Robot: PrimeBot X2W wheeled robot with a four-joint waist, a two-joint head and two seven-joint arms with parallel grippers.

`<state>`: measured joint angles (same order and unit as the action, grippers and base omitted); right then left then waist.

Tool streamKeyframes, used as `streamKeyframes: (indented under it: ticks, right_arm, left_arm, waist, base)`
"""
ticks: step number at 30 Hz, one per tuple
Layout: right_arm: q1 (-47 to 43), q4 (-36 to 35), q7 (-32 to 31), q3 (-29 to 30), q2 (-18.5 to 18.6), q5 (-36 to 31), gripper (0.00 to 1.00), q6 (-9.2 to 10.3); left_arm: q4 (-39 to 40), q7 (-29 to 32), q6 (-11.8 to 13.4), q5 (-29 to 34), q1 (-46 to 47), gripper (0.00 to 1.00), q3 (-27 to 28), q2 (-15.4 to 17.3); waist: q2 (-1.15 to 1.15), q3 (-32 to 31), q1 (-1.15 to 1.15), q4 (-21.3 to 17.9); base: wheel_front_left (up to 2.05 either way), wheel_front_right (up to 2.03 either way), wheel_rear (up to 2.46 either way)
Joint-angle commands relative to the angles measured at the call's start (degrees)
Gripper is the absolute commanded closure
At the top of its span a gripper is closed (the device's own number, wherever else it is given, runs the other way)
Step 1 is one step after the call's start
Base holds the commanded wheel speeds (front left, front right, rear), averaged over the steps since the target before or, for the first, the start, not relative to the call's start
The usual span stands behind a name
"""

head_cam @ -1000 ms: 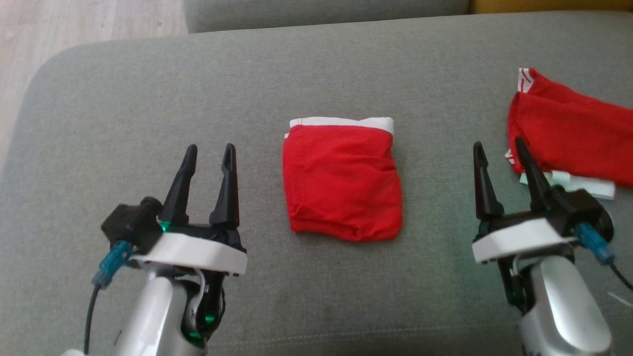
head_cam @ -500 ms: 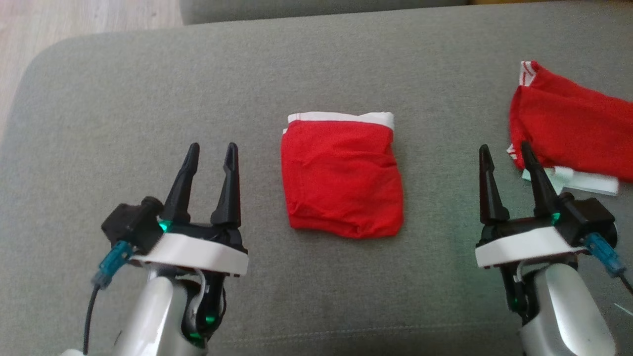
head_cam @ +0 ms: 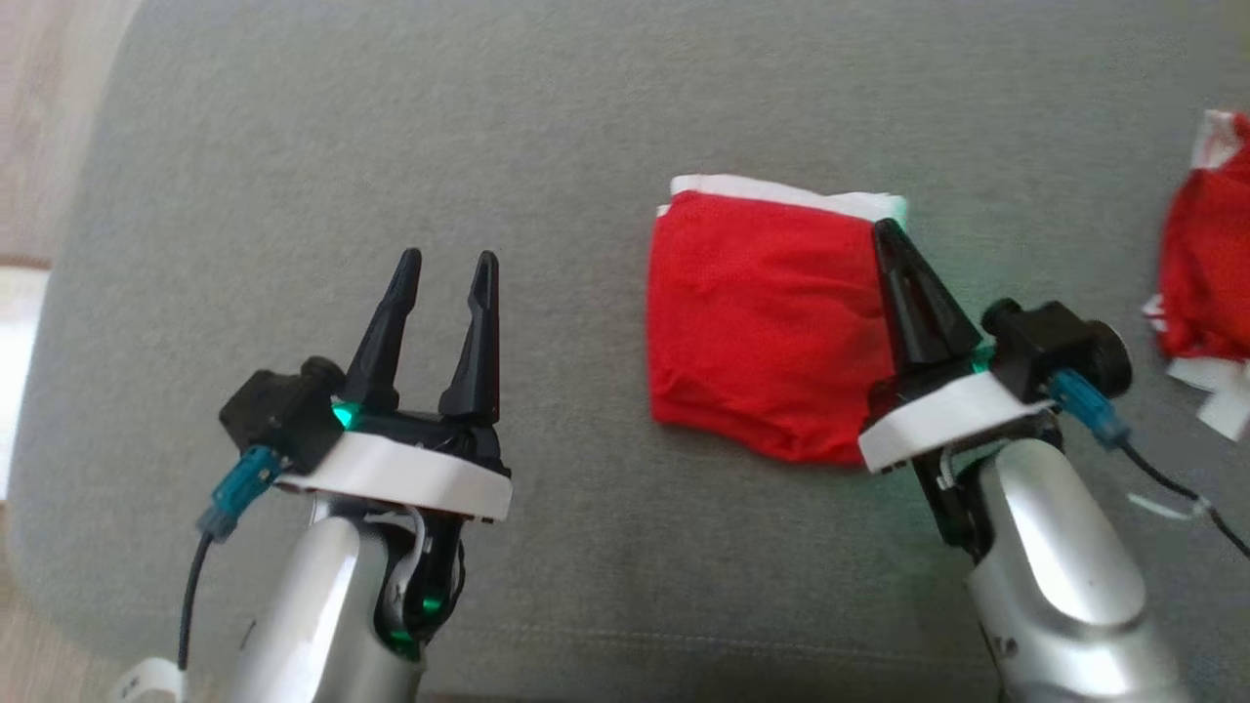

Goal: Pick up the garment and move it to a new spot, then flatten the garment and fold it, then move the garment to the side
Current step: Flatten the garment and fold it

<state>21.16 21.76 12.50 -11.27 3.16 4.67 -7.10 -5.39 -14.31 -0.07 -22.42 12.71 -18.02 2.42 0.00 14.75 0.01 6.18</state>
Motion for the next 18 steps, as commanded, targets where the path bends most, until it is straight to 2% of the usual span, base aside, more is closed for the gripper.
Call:
streamKeyframes:
  ticks: [1, 8, 18]
  right_arm:
    - [2.4, 0.1, -0.2, -1.7, -0.3, -0.4, 1.0, -0.39]
    - [7.6, 11.0, -0.4, -2.0, -0.3, -1.7, 1.0, -0.39]
    - [11.5, 20.7, -0.8, -3.7, -0.3, 2.1, 1.0, -0.39]
  left_arm:
    - [1.7, -0.7, -0.2, -0.5, 2.3, 0.0, 1.2, 0.5]
    - [1.8, -0.7, 0.0, -1.2, 3.2, 0.0, 0.5, 0.5]
    - [1.4, -0.7, 0.1, -0.8, 3.7, 0.0, 0.9, 0.5]
  waist:
    - [0.0, 2.1, -0.01, 2.5]
    - [0.0, 4.2, -0.01, 5.3]
    - [0.0, 4.6, -0.01, 4.6]
  base:
    - [0.0, 0.0, 0.0]
    - [0.0, 0.0, 0.0]
    - [0.0, 0.0, 0.0]
